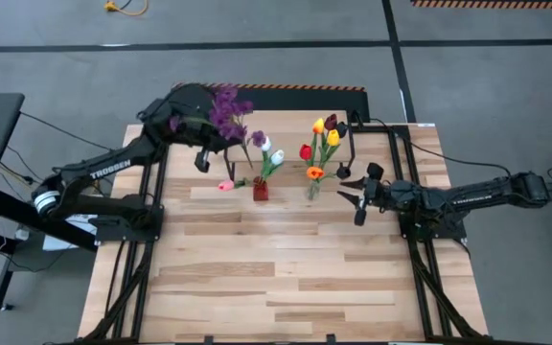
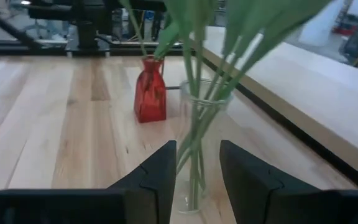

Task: Pick and place flowers into a vace then onto a shelf
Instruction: Put the violet flowers into the red vase

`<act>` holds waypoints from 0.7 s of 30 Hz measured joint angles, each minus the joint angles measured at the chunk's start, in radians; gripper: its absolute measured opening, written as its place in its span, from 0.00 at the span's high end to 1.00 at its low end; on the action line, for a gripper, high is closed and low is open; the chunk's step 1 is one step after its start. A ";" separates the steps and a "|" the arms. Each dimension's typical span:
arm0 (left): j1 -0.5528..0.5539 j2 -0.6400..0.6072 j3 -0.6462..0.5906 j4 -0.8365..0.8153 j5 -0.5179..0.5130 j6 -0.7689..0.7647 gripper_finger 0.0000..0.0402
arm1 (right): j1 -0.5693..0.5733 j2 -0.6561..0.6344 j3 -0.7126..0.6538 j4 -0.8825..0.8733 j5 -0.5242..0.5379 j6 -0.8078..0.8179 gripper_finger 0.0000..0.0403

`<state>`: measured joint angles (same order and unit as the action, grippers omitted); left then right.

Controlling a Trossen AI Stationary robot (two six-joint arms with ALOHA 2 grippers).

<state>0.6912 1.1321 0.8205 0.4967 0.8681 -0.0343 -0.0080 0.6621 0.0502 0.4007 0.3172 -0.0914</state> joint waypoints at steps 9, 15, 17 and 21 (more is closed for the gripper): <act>0.001 -0.059 -0.143 0.127 -0.099 -0.011 0.99 | -0.028 0.000 0.001 -0.035 0.000 0.111 0.71; -0.036 -0.050 -0.170 0.150 -0.177 0.000 0.99 | -0.027 0.000 0.001 -0.054 -0.001 0.138 0.71; -0.062 -0.050 -0.177 0.150 -0.222 0.010 0.99 | -0.027 0.000 0.001 -0.057 -0.001 0.144 0.71; -0.110 -0.050 -0.201 0.172 -0.282 0.014 0.99 | -0.027 0.000 0.001 -0.057 -0.001 0.144 0.71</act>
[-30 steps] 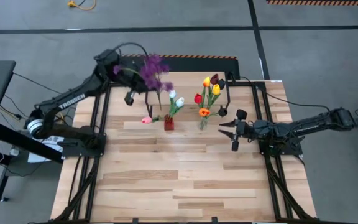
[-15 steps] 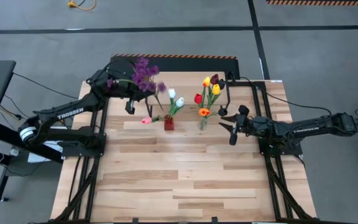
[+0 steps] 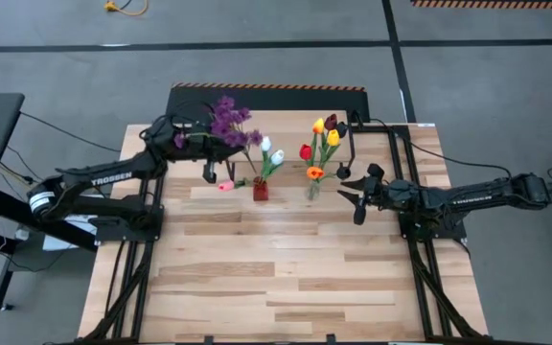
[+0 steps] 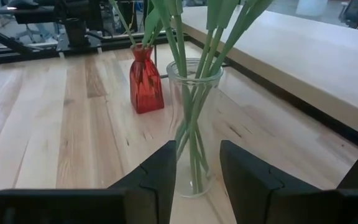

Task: Pick and place flowers into a vace then onto a shelf
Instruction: Put the violet flowers into the red vase

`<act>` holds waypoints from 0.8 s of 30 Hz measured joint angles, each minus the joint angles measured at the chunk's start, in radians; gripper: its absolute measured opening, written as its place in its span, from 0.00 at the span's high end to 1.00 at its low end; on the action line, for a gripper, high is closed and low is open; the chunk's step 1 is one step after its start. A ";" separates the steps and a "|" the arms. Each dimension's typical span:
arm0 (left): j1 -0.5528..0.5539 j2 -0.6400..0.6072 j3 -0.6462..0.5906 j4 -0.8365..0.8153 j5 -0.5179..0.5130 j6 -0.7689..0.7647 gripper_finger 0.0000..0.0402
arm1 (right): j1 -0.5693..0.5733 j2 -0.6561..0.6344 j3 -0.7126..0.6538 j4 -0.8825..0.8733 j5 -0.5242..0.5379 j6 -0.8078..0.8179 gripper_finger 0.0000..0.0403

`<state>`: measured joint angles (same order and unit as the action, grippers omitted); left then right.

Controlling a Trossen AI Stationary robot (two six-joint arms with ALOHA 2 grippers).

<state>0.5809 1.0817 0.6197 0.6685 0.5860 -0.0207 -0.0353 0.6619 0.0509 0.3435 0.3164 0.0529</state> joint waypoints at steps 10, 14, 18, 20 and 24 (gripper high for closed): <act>-0.061 0.000 -0.071 0.025 -0.188 0.026 0.99 | 0.000 0.000 0.000 -0.026 -0.001 0.003 0.71; -0.075 0.000 -0.089 0.050 -0.219 0.028 0.99 | 0.000 0.000 0.000 -0.029 -0.002 0.026 0.71; -0.081 0.000 -0.102 0.048 -0.241 0.028 0.99 | 0.000 0.000 0.000 -0.029 -0.003 0.027 0.71; -0.084 0.000 -0.102 0.046 -0.238 0.024 0.99 | 0.000 0.000 0.000 -0.029 -0.003 0.027 0.71; -0.108 0.000 -0.102 0.045 -0.241 0.021 0.99 | 0.000 0.000 0.000 -0.027 -0.003 0.028 0.71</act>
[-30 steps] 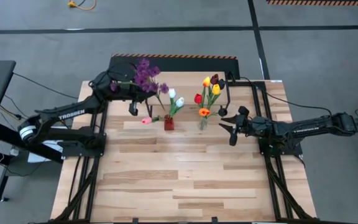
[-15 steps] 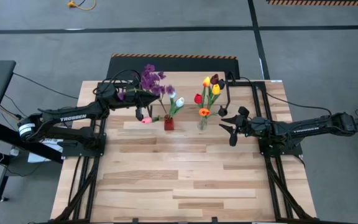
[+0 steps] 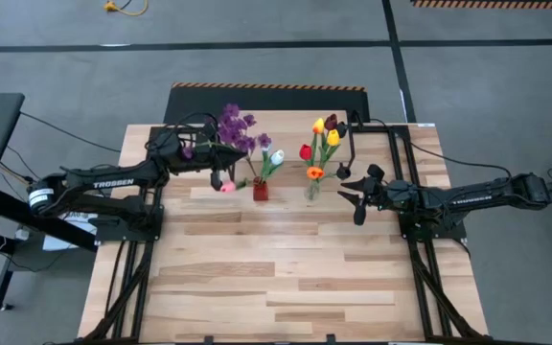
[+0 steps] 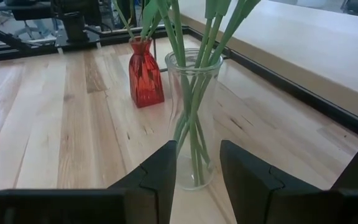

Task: Pick and place flowers into a vace then onto a shelf
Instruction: Put the violet flowers into the red vase

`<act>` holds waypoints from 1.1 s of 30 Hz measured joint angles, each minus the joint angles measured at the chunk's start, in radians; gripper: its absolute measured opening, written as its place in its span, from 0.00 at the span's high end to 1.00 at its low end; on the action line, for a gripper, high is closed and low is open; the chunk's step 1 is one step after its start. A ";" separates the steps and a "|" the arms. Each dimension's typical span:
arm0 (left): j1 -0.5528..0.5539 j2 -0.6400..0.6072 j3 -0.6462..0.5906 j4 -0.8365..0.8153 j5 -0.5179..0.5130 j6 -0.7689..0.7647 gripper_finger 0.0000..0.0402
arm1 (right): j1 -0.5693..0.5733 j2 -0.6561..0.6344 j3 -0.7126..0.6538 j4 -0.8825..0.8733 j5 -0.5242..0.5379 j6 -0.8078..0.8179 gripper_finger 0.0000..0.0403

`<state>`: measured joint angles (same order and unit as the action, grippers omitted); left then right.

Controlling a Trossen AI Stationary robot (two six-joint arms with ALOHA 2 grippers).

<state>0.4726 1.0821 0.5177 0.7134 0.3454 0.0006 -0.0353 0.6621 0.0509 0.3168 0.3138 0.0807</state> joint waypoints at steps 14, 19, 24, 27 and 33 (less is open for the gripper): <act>-0.016 0.000 0.000 -0.073 -0.051 0.006 0.99 | 0.000 0.000 0.000 0.005 0.001 0.000 0.71; -0.020 0.050 0.000 -0.042 -0.063 -0.001 0.99 | 0.000 0.000 0.000 0.006 0.002 -0.001 0.71; -0.020 0.114 0.000 0.018 -0.041 -0.019 0.99 | 0.000 0.000 0.000 0.006 0.002 -0.001 0.71; -0.020 0.117 0.000 0.025 -0.036 -0.033 0.99 | 0.000 0.000 0.000 0.006 0.002 -0.001 0.71; -0.020 0.117 0.000 0.010 -0.036 -0.048 0.99 | 0.000 0.000 0.000 0.005 0.002 -0.001 0.71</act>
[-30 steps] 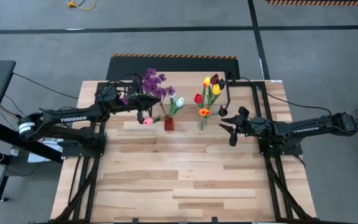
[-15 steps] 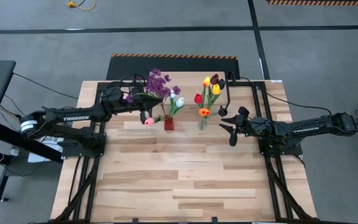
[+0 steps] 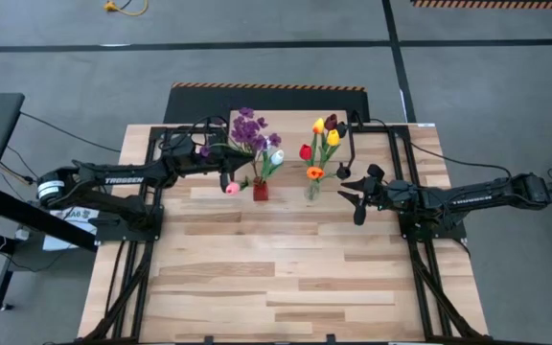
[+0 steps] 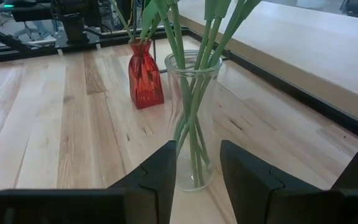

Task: Pick and place flowers into a vace then onto a shelf
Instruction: Put the violet flowers into the red vase

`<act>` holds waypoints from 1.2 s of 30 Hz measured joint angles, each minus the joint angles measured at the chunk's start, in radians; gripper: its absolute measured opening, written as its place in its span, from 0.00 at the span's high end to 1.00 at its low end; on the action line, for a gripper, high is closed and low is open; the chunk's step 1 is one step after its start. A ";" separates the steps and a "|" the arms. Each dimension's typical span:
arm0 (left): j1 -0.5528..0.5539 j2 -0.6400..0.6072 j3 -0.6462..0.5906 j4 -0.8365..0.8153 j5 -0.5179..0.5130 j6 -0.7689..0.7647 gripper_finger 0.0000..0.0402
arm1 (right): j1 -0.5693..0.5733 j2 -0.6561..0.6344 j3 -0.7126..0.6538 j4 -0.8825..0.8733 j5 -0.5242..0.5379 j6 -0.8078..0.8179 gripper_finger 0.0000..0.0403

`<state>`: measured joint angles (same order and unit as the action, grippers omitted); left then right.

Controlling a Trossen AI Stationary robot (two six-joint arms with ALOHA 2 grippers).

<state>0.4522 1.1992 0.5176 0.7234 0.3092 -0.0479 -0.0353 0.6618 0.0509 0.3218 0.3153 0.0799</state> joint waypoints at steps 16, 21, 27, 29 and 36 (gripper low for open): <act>0.001 0.000 0.000 -0.029 -0.042 -0.057 0.91 | 0.000 0.000 0.000 -0.002 0.000 0.000 0.71; 0.001 -0.011 0.020 -0.104 -0.035 -0.080 0.83 | 0.000 0.000 0.000 -0.004 -0.003 0.005 0.71; 0.001 -0.035 0.067 -0.240 -0.038 -0.078 0.69 | 0.000 0.000 0.000 -0.019 -0.003 0.018 0.71; 0.001 -0.047 0.084 -0.298 -0.045 -0.071 0.65 | 0.000 0.000 0.000 -0.027 -0.003 0.026 0.71; 0.001 -0.077 0.133 -0.486 -0.063 -0.052 0.54 | 0.000 0.000 0.000 -0.031 -0.003 0.026 0.71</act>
<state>0.4530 1.1225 0.6504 0.2370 0.2466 -0.1001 -0.0351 0.6617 0.0509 0.2911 0.3122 0.1062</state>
